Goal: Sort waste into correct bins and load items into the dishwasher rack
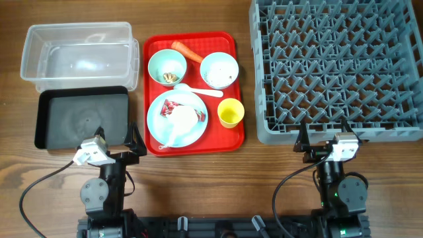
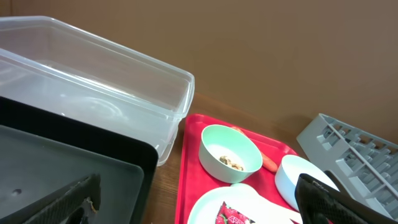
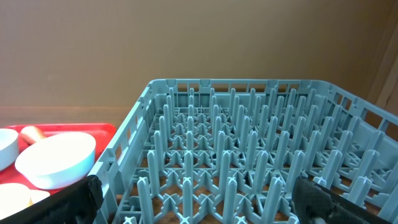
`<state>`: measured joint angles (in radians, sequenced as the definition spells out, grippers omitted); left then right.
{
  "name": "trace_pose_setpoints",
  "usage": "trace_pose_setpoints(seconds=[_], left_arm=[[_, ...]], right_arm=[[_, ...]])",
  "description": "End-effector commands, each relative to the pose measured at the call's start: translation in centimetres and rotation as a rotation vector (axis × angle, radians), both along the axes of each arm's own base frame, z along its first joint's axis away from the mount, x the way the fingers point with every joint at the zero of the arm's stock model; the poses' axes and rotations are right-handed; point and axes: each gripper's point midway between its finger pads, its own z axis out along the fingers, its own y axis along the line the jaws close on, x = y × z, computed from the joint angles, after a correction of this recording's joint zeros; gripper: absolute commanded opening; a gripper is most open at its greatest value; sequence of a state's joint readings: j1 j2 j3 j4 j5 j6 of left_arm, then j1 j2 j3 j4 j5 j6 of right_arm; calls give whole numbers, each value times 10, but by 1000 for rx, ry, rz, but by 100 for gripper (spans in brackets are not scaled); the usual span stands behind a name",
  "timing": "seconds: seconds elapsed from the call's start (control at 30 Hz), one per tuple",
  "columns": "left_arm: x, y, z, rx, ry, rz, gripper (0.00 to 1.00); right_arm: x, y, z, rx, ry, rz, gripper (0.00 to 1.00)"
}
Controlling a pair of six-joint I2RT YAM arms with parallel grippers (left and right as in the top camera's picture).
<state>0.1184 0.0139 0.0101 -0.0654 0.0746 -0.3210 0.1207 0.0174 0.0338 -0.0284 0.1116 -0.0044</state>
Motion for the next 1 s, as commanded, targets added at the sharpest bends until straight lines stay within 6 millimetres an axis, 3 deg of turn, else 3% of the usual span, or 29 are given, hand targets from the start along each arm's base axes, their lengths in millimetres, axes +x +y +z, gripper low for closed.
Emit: trace_pose_setpoints(seconds=[0.0,0.17,0.43,0.73,0.87,0.97], left_arm=[[0,1,-2,-1,5,9,100],[0,-7,-2,-5,4,-41,100],[-2,-42,13,-6,-53,-242,100],[-4,-59,80,2,-92,-350,100],[8,-66,108,-5,-64,-403,100],[28,-76,130,-30,-5,-483,100]], right_arm=[[0,8,-1,14,-5,49,100],[-4,36,-3,45,9,210,100],[-16,64,34,90,-123,393,100],[-27,84,88,95,-162,522,100],[-17,88,107,99,-117,541,100],[3,91,112,95,-13,538,100]])
